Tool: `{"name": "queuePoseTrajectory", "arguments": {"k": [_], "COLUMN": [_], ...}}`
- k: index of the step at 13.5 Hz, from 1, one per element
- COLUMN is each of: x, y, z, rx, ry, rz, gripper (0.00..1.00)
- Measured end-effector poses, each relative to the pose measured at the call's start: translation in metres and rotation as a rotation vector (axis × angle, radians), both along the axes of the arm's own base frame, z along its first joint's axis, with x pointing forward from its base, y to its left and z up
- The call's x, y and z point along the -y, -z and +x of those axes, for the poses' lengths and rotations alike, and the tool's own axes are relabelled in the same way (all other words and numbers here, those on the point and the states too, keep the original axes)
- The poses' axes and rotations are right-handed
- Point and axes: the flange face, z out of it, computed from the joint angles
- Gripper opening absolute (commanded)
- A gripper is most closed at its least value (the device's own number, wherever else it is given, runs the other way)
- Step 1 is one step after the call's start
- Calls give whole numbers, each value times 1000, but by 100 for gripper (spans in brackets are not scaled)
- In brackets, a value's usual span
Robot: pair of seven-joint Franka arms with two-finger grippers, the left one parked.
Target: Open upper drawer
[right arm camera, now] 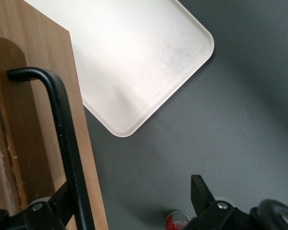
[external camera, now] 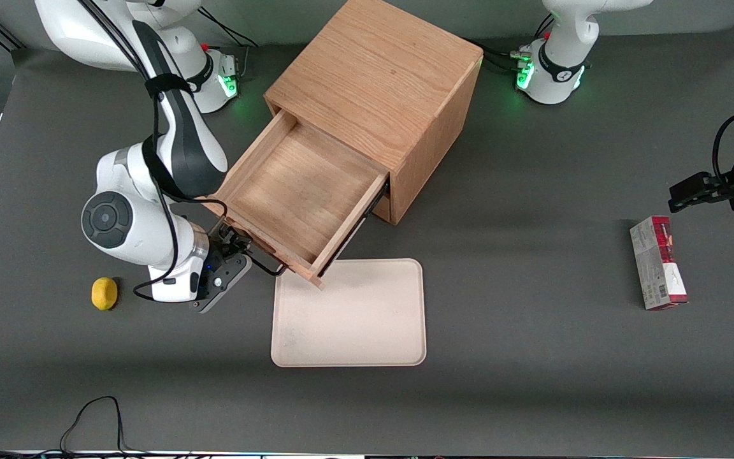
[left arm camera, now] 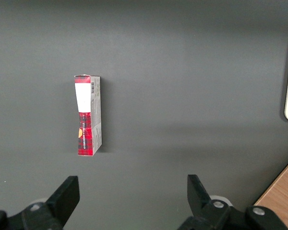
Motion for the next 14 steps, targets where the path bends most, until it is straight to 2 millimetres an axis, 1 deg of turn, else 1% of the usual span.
{"name": "queuePoseTrajectory", "arguments": {"k": [3,5,7,10,12,14], "x": [-2,-1,5,14,28,59], "y": [-8,-25,-47,-74,-102,-133], "z": [1,4,11,16,21,26], "rx": [-6,-1,18,26,42,76], "ry": [-5,-6,2,11,29,102], "rz": [1,4,10,12,15,10], "gripper": [100,100,100,100,100,100]}}
